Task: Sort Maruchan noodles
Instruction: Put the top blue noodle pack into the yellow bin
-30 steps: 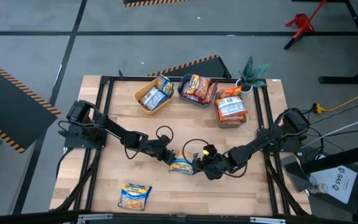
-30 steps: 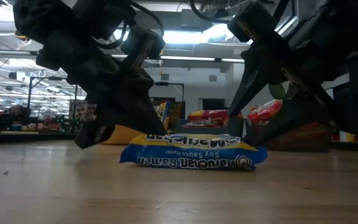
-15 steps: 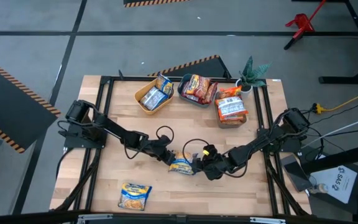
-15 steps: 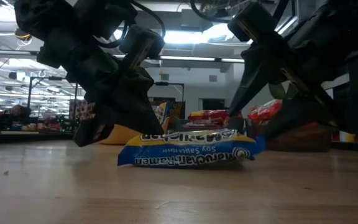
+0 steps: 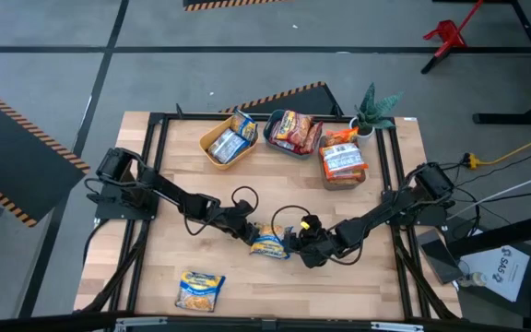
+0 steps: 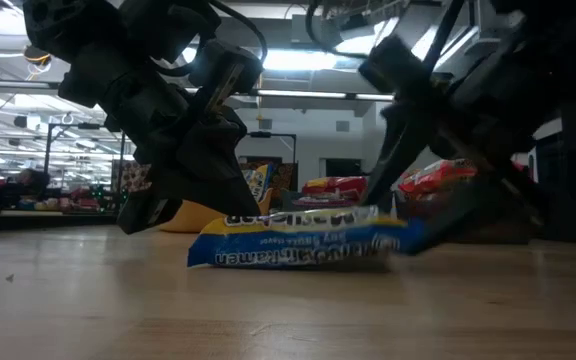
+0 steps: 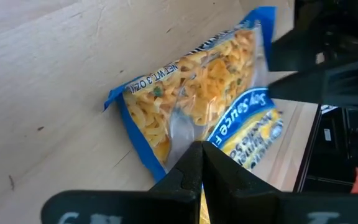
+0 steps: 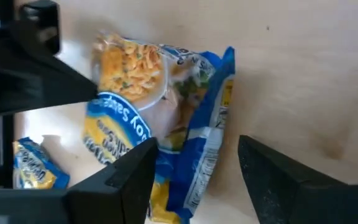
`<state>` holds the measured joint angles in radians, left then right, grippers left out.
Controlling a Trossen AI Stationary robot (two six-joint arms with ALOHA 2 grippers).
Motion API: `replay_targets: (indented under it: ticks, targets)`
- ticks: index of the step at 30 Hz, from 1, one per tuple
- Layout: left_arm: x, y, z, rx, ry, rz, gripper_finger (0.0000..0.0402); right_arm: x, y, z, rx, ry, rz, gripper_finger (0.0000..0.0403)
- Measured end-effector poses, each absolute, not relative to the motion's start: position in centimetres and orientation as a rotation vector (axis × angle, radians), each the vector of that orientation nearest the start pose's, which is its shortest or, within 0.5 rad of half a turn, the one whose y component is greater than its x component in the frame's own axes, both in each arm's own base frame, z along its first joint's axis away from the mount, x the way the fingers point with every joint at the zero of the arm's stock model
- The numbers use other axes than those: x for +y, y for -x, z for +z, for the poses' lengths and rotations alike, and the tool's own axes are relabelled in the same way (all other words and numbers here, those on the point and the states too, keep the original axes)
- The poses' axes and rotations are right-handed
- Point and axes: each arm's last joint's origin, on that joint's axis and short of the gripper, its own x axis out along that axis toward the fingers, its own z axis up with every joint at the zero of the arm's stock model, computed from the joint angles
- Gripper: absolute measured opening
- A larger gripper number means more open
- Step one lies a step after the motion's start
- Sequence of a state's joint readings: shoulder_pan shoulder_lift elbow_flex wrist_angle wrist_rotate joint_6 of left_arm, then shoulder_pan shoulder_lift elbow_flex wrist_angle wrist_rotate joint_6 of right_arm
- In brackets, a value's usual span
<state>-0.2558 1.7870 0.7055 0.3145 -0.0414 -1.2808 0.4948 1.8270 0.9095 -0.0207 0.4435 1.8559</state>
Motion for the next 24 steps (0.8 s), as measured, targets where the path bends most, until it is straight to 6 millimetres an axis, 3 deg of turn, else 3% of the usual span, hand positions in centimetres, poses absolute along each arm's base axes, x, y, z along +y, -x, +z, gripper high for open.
replay_targets:
  ticks: [3, 8, 18, 24]
  targets:
    - [-7.8, -30.4, 10.6, 0.779, 1.097, 0.305, 0.0000, 14.4, -31.0, 11.6, 0.615, -1.344, -0.697, 0.0224]
    - [-7.8, -30.3, 10.6, 0.786, 1.094, 0.308, 0.0000, 14.4, -31.5, 11.6, 0.567, -1.284, -0.655, 0.0225]
    - [-7.9, -30.3, 10.6, 0.793, 1.082, 0.304, 0.0000, 14.5, -31.4, 12.1, 0.582, -1.354, -0.643, 0.0200]
    - [-8.0, -30.2, 10.5, 0.801, 1.076, 0.305, 0.0000, 15.5, -30.8, 13.4, 0.551, -1.367, -0.603, 0.0198]
